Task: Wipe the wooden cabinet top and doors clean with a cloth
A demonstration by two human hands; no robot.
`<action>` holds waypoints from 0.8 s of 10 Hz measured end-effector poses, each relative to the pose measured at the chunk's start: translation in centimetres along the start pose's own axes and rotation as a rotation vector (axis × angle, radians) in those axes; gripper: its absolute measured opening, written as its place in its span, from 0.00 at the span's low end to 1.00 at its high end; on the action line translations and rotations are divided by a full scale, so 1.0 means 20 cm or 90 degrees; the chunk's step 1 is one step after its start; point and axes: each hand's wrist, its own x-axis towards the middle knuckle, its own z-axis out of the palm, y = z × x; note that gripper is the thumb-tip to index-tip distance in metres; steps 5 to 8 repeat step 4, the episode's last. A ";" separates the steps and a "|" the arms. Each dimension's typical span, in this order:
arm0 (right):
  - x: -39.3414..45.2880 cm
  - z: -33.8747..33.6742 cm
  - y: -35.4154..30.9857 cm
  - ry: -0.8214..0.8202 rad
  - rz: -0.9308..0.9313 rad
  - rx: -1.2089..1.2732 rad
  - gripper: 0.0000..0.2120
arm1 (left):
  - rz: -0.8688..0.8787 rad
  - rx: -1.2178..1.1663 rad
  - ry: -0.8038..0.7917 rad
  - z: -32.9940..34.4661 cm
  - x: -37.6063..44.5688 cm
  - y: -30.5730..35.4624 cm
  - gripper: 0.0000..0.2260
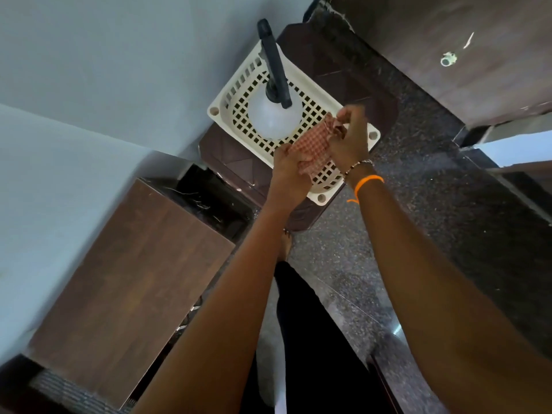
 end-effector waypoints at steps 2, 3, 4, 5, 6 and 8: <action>0.05 0.01 0.07 -0.054 -0.018 -0.125 0.13 | 0.044 0.138 -0.064 -0.01 -0.01 -0.03 0.24; -0.01 -0.01 0.04 0.029 0.010 -0.122 0.15 | 0.088 0.128 -0.035 -0.05 -0.10 -0.06 0.26; -0.16 0.03 -0.03 0.067 0.000 -0.109 0.16 | 0.062 0.059 0.045 -0.13 -0.22 -0.09 0.22; -0.16 0.03 -0.03 0.067 0.000 -0.109 0.16 | 0.062 0.059 0.045 -0.13 -0.22 -0.09 0.22; -0.16 0.03 -0.03 0.067 0.000 -0.109 0.16 | 0.062 0.059 0.045 -0.13 -0.22 -0.09 0.22; -0.16 0.03 -0.03 0.067 0.000 -0.109 0.16 | 0.062 0.059 0.045 -0.13 -0.22 -0.09 0.22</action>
